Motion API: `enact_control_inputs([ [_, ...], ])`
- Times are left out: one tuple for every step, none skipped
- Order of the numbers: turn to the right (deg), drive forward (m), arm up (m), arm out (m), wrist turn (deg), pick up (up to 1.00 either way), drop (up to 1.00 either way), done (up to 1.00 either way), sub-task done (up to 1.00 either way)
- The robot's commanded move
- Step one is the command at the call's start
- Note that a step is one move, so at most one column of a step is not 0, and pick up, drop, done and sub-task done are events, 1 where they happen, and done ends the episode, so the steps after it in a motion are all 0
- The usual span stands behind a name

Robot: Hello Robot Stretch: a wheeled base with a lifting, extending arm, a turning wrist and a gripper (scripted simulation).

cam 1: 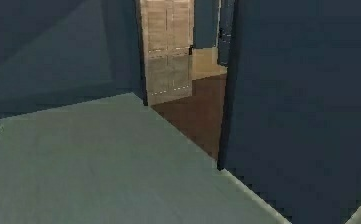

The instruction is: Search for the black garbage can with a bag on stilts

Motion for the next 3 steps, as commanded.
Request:
enact_control_inputs([
  [-3.0,0.00,0.00,0.00,0.0,0.00,0.00,0.00,0.00],
  [-6.0,0.00,0.00,0.00,0.0,0.00,0.00,0.00,0.00],
  [0.0,1.00,0.00,0.00,0.0,0.00,0.00,0.00,0.00],
])
